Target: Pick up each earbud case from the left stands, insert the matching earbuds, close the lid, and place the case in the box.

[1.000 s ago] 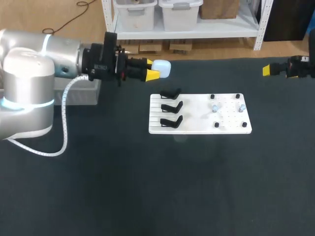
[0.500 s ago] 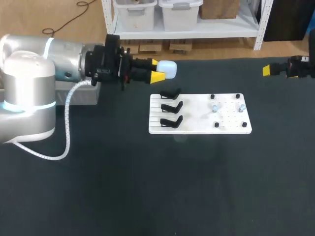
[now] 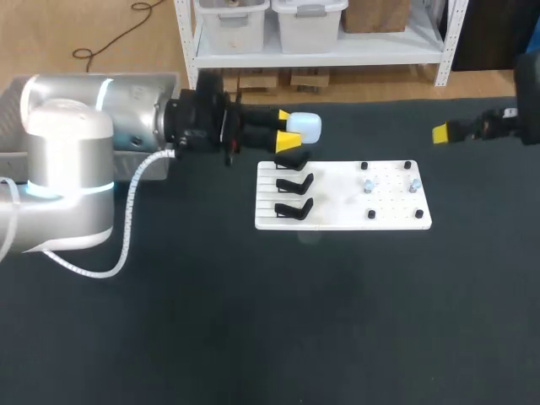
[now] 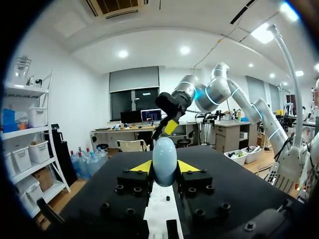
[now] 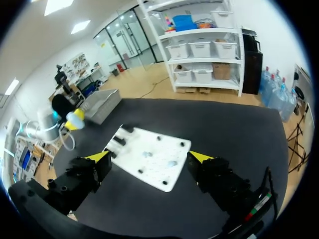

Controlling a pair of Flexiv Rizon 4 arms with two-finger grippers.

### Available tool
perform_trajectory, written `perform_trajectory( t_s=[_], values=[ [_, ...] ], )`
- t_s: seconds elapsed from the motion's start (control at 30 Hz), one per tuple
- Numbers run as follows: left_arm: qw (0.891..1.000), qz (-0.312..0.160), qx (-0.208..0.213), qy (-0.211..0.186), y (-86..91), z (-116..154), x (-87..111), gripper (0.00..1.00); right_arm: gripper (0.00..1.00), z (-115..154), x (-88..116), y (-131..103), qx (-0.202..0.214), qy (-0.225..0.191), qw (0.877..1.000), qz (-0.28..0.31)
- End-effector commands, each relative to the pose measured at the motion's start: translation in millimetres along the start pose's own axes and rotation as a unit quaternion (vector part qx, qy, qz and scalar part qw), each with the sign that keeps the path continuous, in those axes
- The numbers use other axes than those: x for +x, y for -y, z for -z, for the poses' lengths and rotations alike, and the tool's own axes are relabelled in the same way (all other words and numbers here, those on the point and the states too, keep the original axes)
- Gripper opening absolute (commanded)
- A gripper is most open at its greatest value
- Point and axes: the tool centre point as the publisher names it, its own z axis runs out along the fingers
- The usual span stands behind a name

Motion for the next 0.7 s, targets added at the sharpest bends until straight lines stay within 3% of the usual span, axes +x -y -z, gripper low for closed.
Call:
perform_trajectory(
  t_s=[0.03, 0.27, 0.7],
  values=[
    [1.0, 0.003, 0.004, 0.003, -2.6, -3, 6.3, 0.0, 1.0, -3, 6, -24, 0.002, -0.009, 1.0, 0.014],
    [1.0, 0.007, 0.0, 0.008, 0.2, -3, 11.6, 0.0, 1.0, -18, 10, -66, 0.014, -0.033, 0.998, 0.053],
    [1.0, 0.004, -0.006, 0.022, 3.8, -5, 16.6, 0.0, 1.0, -23, 6, -113, 0.015, -0.055, 0.996, 0.074]
  ],
)
